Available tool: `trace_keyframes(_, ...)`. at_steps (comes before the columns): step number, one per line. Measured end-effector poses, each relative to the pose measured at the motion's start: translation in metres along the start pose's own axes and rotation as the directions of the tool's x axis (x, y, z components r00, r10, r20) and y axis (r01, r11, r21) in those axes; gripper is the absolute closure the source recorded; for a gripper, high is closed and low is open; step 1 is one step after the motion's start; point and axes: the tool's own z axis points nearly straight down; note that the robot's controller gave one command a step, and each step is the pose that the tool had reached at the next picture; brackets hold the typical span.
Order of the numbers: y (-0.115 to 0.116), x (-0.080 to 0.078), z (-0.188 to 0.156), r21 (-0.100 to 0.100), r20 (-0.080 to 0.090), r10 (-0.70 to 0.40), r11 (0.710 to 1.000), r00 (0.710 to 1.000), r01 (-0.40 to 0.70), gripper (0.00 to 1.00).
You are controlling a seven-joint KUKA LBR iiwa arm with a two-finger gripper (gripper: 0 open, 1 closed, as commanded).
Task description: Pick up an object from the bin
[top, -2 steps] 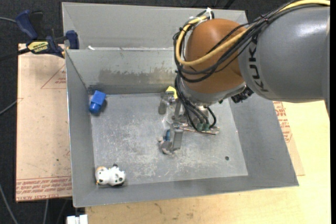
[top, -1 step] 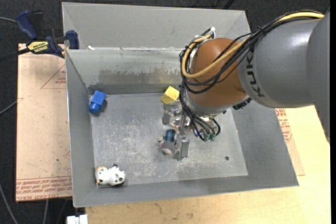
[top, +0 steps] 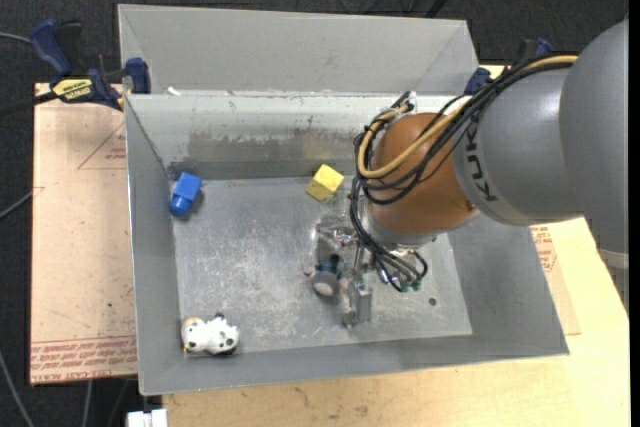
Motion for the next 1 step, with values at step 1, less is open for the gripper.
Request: trace_keyframes(1, -0.0012, 0.0031, -0.0020, 0.000, 0.000, 0.060, 0.998, 0.998, -0.060, 0.00)
